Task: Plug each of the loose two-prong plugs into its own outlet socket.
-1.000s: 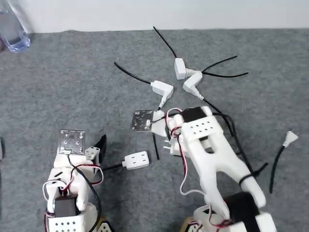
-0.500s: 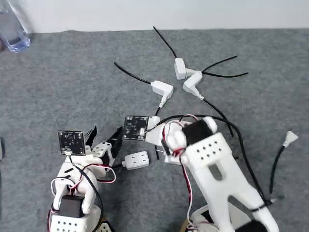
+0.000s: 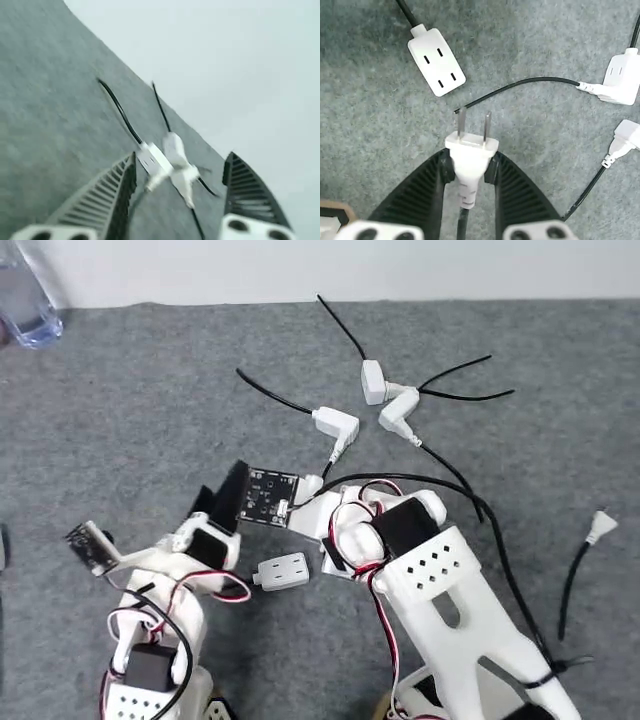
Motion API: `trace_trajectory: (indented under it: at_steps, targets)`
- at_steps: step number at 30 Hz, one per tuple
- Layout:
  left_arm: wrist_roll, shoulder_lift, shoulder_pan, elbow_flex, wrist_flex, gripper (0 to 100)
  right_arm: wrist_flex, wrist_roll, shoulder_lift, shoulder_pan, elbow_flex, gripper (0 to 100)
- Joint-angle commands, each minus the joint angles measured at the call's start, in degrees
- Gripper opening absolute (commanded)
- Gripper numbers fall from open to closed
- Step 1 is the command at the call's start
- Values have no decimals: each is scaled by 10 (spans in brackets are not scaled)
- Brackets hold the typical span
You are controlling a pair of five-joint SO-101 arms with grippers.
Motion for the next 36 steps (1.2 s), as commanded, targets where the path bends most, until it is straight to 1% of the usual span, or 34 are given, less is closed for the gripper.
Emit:
trace_trajectory:
  at_steps: [1, 4, 8, 10, 13, 19, 24, 29, 36]
  targets:
    - [25, -11, 47, -6, 18, 269, -23, -13, -22, -7, -35, 9]
    - [25, -11, 83, -7, 69, 299, -36, -17, -22, -7, -36, 9]
    - [24, -11, 136, -6, 82, 426, -49, -13, -22, -6, -37, 9]
    - [23, -11, 162, -6, 102, 469, -52, -12, -21, -4, -37, 9]
    - [23, -11, 182, -6, 112, 483, -62, -11, -16, -3, -35, 9]
    - [22, -11, 180, -5, 113, 483, -73, -11, -21, -2, -37, 9]
    - [22, -11, 178, -5, 113, 483, -64, -3, -22, -2, -36, 9]
    - [21, -11, 128, -5, 104, 483, -31, 1, -22, 29, -52, 9]
    - [21, -9, 121, -5, 105, 483, 34, 2, -22, 29, -120, 9]
